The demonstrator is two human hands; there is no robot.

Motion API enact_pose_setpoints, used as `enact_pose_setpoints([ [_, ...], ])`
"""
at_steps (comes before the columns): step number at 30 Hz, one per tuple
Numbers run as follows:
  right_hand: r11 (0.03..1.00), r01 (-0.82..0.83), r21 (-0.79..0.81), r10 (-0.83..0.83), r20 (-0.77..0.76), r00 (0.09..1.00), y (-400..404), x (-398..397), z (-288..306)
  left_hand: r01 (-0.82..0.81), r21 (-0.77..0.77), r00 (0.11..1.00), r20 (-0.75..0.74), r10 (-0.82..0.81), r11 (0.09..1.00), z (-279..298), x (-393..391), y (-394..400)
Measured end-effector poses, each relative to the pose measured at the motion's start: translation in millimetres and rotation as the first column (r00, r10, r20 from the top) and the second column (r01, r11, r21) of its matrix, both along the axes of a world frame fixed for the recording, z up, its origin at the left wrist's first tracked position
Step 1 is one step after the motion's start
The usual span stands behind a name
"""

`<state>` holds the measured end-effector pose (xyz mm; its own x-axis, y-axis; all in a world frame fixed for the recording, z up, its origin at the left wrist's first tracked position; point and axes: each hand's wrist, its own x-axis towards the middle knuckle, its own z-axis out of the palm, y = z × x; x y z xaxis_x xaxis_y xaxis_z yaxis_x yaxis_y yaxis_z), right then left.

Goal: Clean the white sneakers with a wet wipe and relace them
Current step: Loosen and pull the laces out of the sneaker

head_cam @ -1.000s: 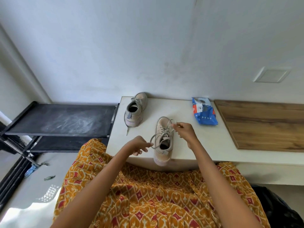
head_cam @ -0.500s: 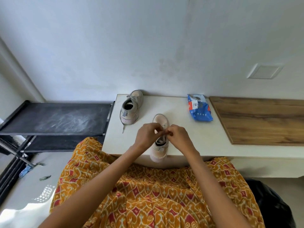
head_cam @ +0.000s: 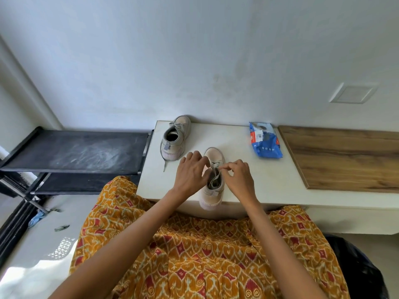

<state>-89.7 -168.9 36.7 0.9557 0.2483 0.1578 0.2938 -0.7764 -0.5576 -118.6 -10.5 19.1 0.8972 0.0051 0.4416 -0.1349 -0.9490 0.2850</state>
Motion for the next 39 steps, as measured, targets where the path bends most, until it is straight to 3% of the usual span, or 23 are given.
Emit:
enact_pose_setpoints([
  [2,0.998,-0.011,-0.058,0.008,-0.051,0.999,-1.9,-0.2,-3.0,0.004,0.009,1.000,0.010,-0.004,1.000,-6.3,-1.7,0.4],
  [7,0.965,-0.056,-0.256,0.044,-0.053,0.998,1.0,-4.2,-8.9,0.191,0.152,0.978,-0.112,-0.175,0.970,-15.4,-6.1,-2.8],
  [12,0.919,-0.085,-0.386,0.081,-0.028,0.996,7.4,2.5,2.3,0.193,0.086,0.975,-0.132,-0.181,0.977,-4.7,-4.0,5.9],
  [14,0.940,-0.066,-0.335,0.049,-0.057,0.997,9.1,7.5,2.1,0.120,0.013,0.988,-0.104,-0.118,0.993,-3.7,-2.0,7.9],
  [17,0.998,0.027,-0.055,-0.036,-0.156,0.987,7.5,12.0,-2.0,0.020,-0.111,0.992,-0.120,-0.033,0.994,-7.4,0.1,6.9],
  [20,0.989,0.086,0.123,-0.059,-0.210,0.976,6.5,10.8,-8.5,0.046,-0.160,0.984,-0.162,-0.072,0.986,-13.7,1.5,0.7],
  [24,0.991,0.095,0.095,-0.083,-0.125,0.989,6.9,4.3,-11.6,0.107,-0.174,0.988,-0.096,-0.125,0.979,-18.5,4.4,-3.8],
  [27,0.999,0.046,-0.024,-0.048,-0.116,0.992,7.1,1.4,-15.6,0.229,0.030,0.973,-0.037,-0.228,0.973,-19.6,9.9,1.5],
  [30,0.993,0.012,-0.118,-0.024,-0.095,0.995,8.1,-1.9,-23.4,0.338,0.098,0.932,-0.174,-0.318,0.936,-11.5,10.2,6.1],
  [32,0.997,0.073,-0.029,-0.075,-0.086,0.994,7.9,-3.5,-25.8,0.290,-0.070,0.928,-0.224,-0.298,0.955,-10.6,7.8,7.9],
  [34,0.988,0.143,0.066,-0.132,-0.148,0.980,6.7,-2.7,-27.2,0.122,-0.371,0.964,-0.176,-0.199,0.920,-16.7,5.3,6.0],
  [36,0.985,0.159,0.063,-0.137,-0.270,0.953,6.8,-0.1,-27.4,-0.096,-0.577,0.971,-0.234,-0.051,0.811,-20.5,4.0,3.4],
  [39,0.991,0.133,0.003,-0.128,-0.264,0.956,8.3,5.5,-28.6,-0.299,-0.746,0.892,-0.440,-0.103,0.595,-20.9,6.7,1.0],
])
